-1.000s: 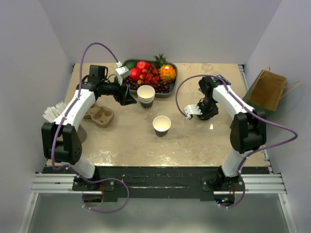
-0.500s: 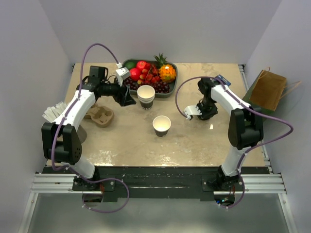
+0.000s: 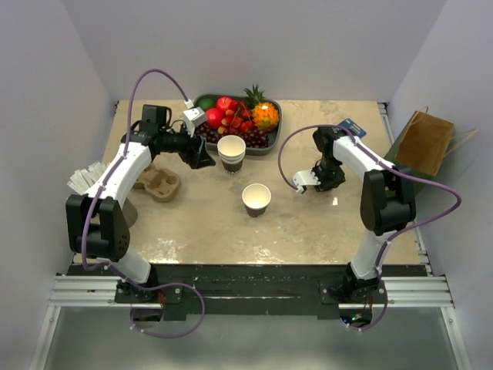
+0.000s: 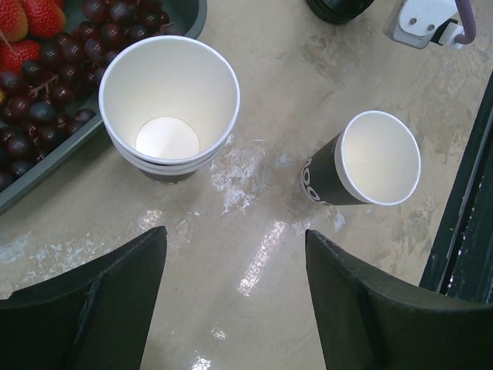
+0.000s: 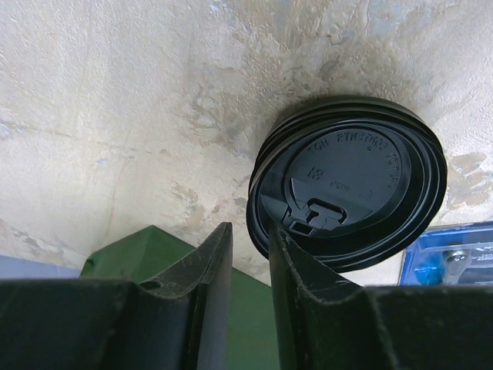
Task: Pack the takeout coffee
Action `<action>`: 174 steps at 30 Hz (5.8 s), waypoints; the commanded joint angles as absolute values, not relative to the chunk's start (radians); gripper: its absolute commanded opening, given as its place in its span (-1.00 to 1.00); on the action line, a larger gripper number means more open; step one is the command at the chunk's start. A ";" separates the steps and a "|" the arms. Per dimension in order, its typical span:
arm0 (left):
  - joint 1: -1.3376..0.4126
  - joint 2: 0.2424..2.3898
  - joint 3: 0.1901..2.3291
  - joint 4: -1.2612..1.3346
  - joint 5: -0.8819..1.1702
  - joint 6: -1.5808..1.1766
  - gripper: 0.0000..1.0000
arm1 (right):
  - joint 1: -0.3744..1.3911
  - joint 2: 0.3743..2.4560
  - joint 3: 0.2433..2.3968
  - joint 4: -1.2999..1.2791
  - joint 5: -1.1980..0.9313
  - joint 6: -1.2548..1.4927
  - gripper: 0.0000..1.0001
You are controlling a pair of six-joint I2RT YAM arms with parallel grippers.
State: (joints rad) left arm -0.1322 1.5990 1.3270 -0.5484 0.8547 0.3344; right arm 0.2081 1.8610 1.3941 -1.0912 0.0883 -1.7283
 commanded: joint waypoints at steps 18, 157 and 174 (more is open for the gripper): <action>-0.137 1.623 1.364 -0.535 0.865 0.353 0.54 | 0.204 1.876 1.407 -1.049 0.101 -1.749 -0.71; -0.545 1.565 1.066 0.040 0.781 0.227 0.67 | 0.229 2.132 1.601 -1.249 -1.387 -0.474 -0.33; -0.548 1.571 1.066 0.017 0.790 0.227 0.64 | 0.229 2.148 1.601 -1.301 -1.328 -0.551 -0.30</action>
State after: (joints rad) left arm -0.5400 1.5749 1.0306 -0.0166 0.7589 0.2195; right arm 0.2283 2.1407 1.5715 -1.2720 -1.3434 -0.5022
